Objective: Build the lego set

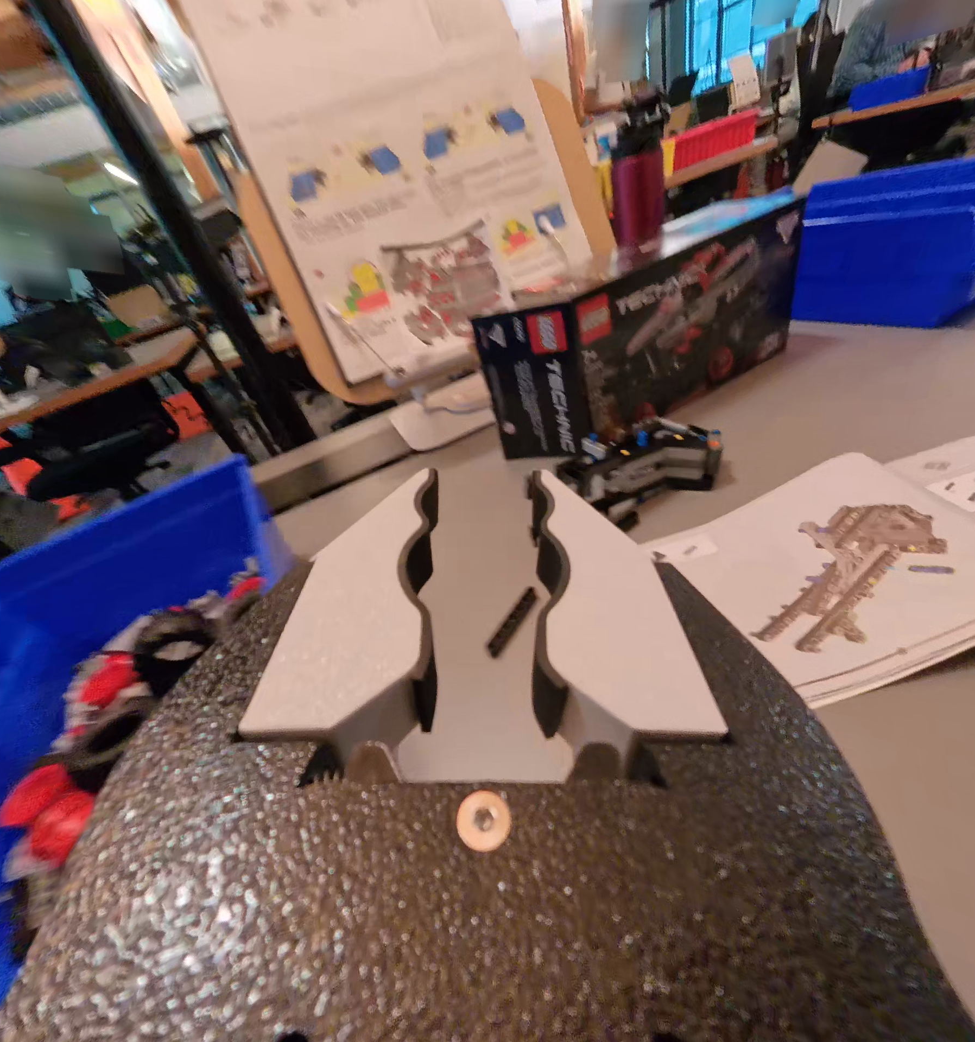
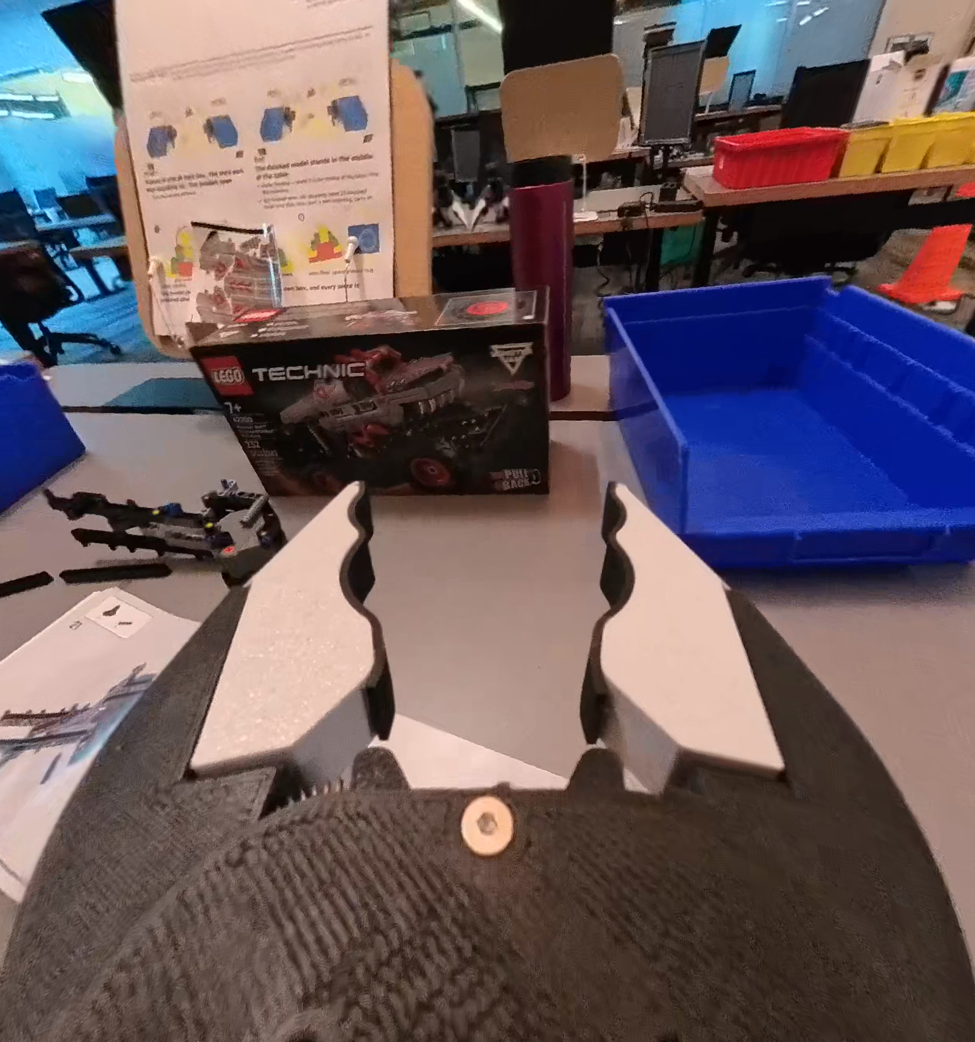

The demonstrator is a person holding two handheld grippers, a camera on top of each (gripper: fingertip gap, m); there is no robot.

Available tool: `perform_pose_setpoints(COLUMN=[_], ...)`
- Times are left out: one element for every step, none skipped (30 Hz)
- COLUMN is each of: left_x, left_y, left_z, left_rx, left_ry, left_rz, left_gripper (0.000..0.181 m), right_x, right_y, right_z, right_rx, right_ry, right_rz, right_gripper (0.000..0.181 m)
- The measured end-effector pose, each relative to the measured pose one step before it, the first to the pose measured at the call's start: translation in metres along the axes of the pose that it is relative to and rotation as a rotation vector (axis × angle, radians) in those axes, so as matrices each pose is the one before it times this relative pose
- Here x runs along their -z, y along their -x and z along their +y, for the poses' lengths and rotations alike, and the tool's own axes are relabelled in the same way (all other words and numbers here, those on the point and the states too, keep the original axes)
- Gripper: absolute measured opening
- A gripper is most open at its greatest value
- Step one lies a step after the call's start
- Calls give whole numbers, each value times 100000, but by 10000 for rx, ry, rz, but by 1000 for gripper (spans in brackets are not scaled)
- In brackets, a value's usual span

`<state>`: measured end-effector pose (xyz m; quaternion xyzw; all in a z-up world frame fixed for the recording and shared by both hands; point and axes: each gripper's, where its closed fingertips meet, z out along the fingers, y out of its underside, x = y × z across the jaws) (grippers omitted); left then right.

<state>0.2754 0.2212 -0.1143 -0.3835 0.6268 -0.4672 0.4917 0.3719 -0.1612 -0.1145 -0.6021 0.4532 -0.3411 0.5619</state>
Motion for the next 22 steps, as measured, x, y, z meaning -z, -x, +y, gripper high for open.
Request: perform_pose_setpoints(left_x=[1131,1069,961,832,721,598,445,278,89,-115,-283,-443,-594,-737,-786,-837,-931,-969,-1013,-1043,-1056,-1035], left_y=[1567,1840,2064,2194,2210,2175,2151,2020,1659,1274,939,682,534,542,758,744,461,366,492,436,365,308], left_z=[-976,-724,-375,0,231,333,450,540,632,720,782,733,698,576,281,31,-11,18,142,367,536,704], left_rx=[-94,-108,-66,-6,20,-5,-35,-30,-31,-51,-123,-221,-307,-313,-224,-190,-238,-223,-143,-178,-256,-293], left_ry=[-199,-94,66,231,289,263,253,279,356,461,568,612,617,597,462,346,328,324,353,465,514,575], left_rz=[-212,-249,-273,-254,-205,-168,-167,-130,32,193,326,387,407,377,189,141,311,373,284,308,321,320], left_gripper=[29,28,28,28,27,27,27,25,25,24,24,25,29,31,31,31,32,32,31,31,31,31], right_x=[-463,-444,-521,-540,-583,-736,-570,-669,-689,-702,-784,-751,-762,-743,-782,-882,-637,-551,-443,-250,-144,30], right_y=[1019,1236,1470,1625,1665,1682,1569,1518,1331,1129,794,504,292,308,331,603,571,551,369,122,-92,-292], right_z=[254,310,337,308,232,158,103,-43,-110,-90,-223,-345,-403,-324,-217,-129,-50,-7,75,133,119,93], right_rx=[340,335,358,381,408,418,421,394,368,343,320,213,103,40,40,108,131,112,132,151,142,104], right_ry=[95,135,145,136,115,100,91,32,10,17,-50,-138,-198,-177,-155,-174,-151,-114,-85,-52,-78,-116], right_rz=[-163,-249,-343,-371,-385,-311,-284,-281,-210,-93,15,159,216,169,101,14,-84,-137,-80,35,108,199], right_gripper=[80,80,81,82,83,84,86,88,90,91,92,92,91,90,89,89,89,89,88,87,86,84])
